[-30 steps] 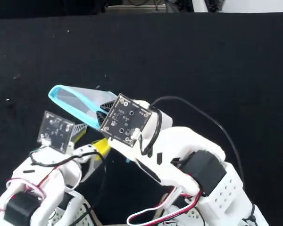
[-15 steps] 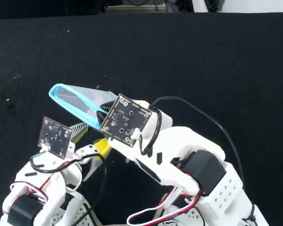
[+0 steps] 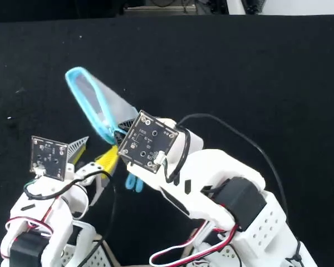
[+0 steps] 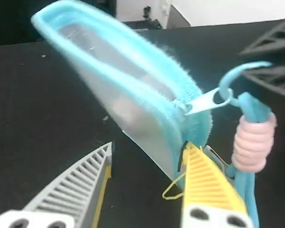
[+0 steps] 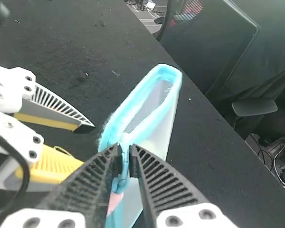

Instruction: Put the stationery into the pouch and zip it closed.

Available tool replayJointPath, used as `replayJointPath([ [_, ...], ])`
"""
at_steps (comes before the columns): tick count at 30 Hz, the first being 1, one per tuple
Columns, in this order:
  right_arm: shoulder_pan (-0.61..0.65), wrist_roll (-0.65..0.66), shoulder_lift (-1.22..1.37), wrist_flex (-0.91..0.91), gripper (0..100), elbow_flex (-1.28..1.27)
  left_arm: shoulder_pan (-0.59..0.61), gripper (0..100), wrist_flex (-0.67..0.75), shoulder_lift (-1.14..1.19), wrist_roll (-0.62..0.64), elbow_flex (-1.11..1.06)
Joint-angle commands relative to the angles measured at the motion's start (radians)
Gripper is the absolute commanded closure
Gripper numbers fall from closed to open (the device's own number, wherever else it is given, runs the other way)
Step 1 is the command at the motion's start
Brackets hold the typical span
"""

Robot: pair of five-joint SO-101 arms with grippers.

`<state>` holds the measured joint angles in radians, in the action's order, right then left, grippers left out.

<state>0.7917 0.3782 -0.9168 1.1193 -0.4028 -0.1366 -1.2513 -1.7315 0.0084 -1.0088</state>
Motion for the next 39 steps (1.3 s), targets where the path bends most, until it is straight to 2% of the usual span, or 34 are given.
replayJointPath([
  [1,-0.020,0.008,-0.001,-0.021,98.8,0.027,0.062,77,0.014,-0.003,-0.032,0.015],
  [5,-0.020,0.002,-0.001,-0.018,98.8,0.022,0.091,77,0.014,-0.003,-0.106,0.021],
  [11,-0.020,0.000,-0.001,0.034,98.8,0.022,0.142,77,0.015,-0.003,-0.144,0.074],
  [14,-0.017,-0.003,-0.001,0.054,98.8,0.004,0.120,77,0.020,-0.003,-0.137,0.076],
  [21,-0.017,-0.107,-0.013,-0.017,98.7,-0.094,-0.004,77,0.060,-0.002,-0.135,0.047],
  [29,-0.014,-0.106,-0.124,-0.021,98.3,-0.179,-0.016,77,0.071,-0.002,-0.135,0.036],
  [34,-0.014,-0.106,-0.159,-0.021,88.1,-0.252,-0.016,77,0.071,0.003,-0.135,0.036],
  [39,-0.008,-0.106,-0.186,-0.021,87.0,-0.289,-0.016,77,0.071,0.003,-0.135,0.036],
])
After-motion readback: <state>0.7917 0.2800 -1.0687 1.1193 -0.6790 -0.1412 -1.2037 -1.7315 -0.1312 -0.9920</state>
